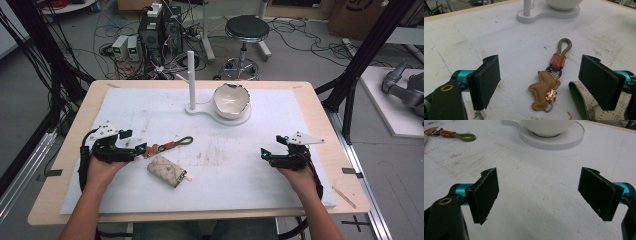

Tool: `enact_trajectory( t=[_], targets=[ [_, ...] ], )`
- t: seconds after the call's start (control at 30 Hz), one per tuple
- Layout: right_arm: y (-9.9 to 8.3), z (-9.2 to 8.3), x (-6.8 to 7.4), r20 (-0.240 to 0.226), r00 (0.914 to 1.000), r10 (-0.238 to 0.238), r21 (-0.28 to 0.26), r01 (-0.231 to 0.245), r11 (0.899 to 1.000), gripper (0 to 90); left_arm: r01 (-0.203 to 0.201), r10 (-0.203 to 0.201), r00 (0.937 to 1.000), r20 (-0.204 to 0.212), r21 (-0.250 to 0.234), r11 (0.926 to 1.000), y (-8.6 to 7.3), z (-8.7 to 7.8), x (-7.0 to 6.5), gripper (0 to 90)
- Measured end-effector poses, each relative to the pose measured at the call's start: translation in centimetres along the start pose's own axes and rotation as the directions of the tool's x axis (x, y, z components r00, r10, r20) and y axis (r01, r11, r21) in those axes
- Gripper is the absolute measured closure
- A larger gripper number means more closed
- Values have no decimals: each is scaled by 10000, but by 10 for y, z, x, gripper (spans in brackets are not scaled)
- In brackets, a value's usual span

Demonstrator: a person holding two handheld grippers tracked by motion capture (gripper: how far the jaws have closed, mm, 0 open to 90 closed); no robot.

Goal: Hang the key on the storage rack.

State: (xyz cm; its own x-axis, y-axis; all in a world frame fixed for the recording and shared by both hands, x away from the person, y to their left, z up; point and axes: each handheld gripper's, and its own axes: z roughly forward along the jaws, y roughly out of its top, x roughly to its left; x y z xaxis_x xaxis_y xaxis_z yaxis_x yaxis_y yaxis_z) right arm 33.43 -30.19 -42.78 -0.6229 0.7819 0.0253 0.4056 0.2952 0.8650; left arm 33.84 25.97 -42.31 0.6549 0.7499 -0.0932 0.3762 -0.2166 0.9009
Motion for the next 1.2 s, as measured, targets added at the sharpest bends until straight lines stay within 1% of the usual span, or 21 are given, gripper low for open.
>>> enact_trajectory(
  t=[0.1,0.23,0.3,0.4,0.47,0.53,0.7,0.8,0.87,0.9,0.93,0.97,1.03,1.13,1.2],
  targets=[
    [-1,-1,0,-32,10000,-33,27,33,10000,172,-13,13,10000,-47,66,10000,1,3,0,176],
    [-4,-4,1,-67,10000,-27,61,27,10000,172,-89,88,10000,45,223,9997,5,11,-1,177],
    [-6,-6,2,-87,9999,-108,111,109,9999,172,-189,186,9998,112,323,9993,7,18,-1,177],
    [-8,-9,3,-122,9999,-32,127,34,9999,172,-374,361,9990,252,569,9977,13,31,-3,177],
    [-9,-11,5,-197,9998,26,137,-23,9999,172,-394,376,9987,337,541,9978,14,38,-6,178],
    [-10,-13,6,-197,9998,-39,130,42,9999,172,-415,382,9983,447,758,9963,16,46,-8,178],
    [-15,-17,7,-221,9998,-30,269,36,9996,172,-523,454,9964,721,966,9940,20,61,-11,178],
    [-18,-20,5,-177,9998,28,305,-23,9995,172,-770,644,9934,954,1355,9878,23,72,-14,178],
    [-20,-23,4,-126,9999,56,318,-52,9995,172,-895,750,9918,1031,1449,9854,22,77,-16,180],
    [-21,-24,3,-102,9999,64,307,-61,9995,172,-981,821,9912,1038,1594,9823,22,80,-17,187],
    [-21,-25,3,-86,9999,137,335,-134,9994,172,-1075,892,9903,1067,1803,9777,23,82,-18,188],
    [-22,-26,2,-63,9999,138,326,-136,9994,172,-1202,1000,9886,1128,1892,9746,24,85,-18,188],
    [-23,-28,1,-29,9998,190,327,-189,9993,172,-1221,993,9877,1209,1987,9724,25,88,-19,188],
    [-24,-28,0,-13,9998,186,337,-185,9993,172,-1414,1145,9855,1253,2329,9622,24,95,-20,203],
    [-24,-27,1,-41,9998,186,356,-184,9992,172,-1610,1318,9834,1244,2656,9506,23,99,-20,242]
  ],
)
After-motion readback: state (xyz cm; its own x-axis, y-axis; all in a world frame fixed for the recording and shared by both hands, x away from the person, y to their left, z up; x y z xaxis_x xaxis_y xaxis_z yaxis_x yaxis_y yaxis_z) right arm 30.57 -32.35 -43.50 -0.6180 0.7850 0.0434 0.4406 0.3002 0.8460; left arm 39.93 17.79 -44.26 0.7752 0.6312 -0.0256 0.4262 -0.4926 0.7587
